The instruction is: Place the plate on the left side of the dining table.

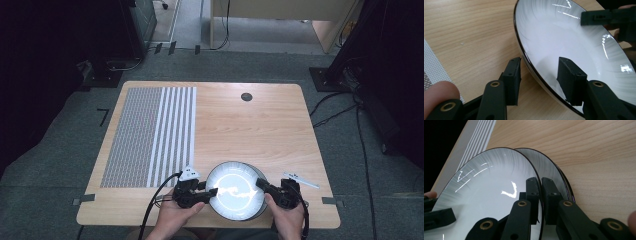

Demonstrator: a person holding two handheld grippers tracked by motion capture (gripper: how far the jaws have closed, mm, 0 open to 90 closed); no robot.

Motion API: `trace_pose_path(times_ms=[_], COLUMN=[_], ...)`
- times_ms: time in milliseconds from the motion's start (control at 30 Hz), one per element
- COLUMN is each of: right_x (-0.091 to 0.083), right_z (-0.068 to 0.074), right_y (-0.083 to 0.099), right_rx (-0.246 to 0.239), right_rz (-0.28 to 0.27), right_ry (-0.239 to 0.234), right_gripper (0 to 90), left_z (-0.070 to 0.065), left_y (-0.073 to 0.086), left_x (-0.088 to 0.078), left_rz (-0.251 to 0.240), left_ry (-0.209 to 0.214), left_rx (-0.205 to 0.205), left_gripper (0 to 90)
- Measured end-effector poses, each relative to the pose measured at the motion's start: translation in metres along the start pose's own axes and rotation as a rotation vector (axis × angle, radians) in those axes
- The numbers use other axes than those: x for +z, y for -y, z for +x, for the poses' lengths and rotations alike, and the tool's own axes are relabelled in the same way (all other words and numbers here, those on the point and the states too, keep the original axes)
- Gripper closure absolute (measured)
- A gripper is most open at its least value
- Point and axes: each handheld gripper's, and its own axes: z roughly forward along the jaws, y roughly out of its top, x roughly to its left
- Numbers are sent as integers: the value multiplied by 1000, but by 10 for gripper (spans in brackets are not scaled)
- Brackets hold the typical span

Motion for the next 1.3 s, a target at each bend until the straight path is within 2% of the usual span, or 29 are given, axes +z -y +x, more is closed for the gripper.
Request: trace_pose_path(times_ms=[233, 333, 367, 433, 667, 700, 833, 967, 1300], right_x=[0, -1, -1, 0, -2, -3, -3, -3, -6], right_z=[0, 0, -3, -3, 1, 0, 1, -1, 2], right_y=[-1, -2, -2, -2, -3, -3, -3, -3, -4], right_rx=[-18, -5, 27, 36, 14, 31, 38, 80, 104], right_rz=[-32, -28, -22, -19, -25, -21, -22, -19, -28], right_ry=[-12, -39, -74, -82, -84, -93, -95, -122, -138], right_gripper=[861, 866, 868, 868, 869, 867, 867, 864, 862], left_z=[1, 1, 2, 2, 1, 3, 5, 5, 5], left_y=[1, 1, 0, 0, 0, 0, 0, 0, -2], left_x=[-4, -6, -6, -7, -7, -8, -8, -10, -13], left_rz=[23, 21, 21, 18, 14, 14, 7, -6, -29], left_ry=[39, 34, 30, 28, 1, 7, 16, 9, 8], left_rx=[-1, -6, -8, -16, -18, -26, -37, -43, -54], left_gripper=[546, 534, 535, 538, 580, 584, 595, 603, 620])
